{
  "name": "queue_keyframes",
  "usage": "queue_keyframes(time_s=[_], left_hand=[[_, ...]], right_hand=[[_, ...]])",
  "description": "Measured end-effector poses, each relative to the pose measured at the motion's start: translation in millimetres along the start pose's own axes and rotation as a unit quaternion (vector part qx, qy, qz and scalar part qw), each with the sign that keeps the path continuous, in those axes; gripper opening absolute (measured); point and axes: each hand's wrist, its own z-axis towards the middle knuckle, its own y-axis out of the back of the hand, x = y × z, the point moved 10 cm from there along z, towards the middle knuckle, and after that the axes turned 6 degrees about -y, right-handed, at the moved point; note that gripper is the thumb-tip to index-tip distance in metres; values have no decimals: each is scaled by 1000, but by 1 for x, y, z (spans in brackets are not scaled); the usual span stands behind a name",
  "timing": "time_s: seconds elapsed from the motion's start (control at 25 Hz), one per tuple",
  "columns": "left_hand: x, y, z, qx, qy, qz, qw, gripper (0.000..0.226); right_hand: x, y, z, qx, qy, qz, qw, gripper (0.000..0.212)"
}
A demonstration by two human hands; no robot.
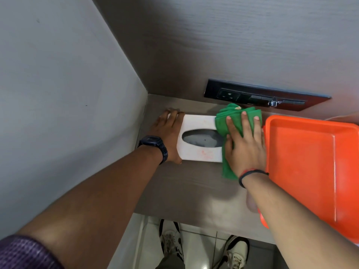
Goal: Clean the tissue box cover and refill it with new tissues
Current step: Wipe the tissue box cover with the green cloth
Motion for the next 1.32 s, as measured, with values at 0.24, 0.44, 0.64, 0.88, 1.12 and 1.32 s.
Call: queue_keyframes(time_s=[0.24, 0.44, 0.64, 0.88, 1.12, 1.32], left_hand=[[-1, -2, 2, -20, -6, -1, 1000, 145], [-1, 7, 1, -25, -14, -29, 999, 143], [0, 7, -2, -12, -13, -6, 1000, 145], [-10, 6, 3, 0, -12, 30, 999, 145], [-17, 17, 5, -12, -44, 37, 998, 140], [-15, 11, 4, 1, -48, 41, 998, 146]], right_hand=[[15, -4, -2, -11, -69, 27, 997, 50], [70, -20, -1, 38, 8, 50, 998, 52], [37, -5, -6, 7, 98, 27, 995, 50], [24, -2, -1, -15, -29, 34, 999, 51], [60, -18, -6, 39, 58, 39, 997, 53], [5, -1, 0, -8, -9, 17, 1000, 49]])
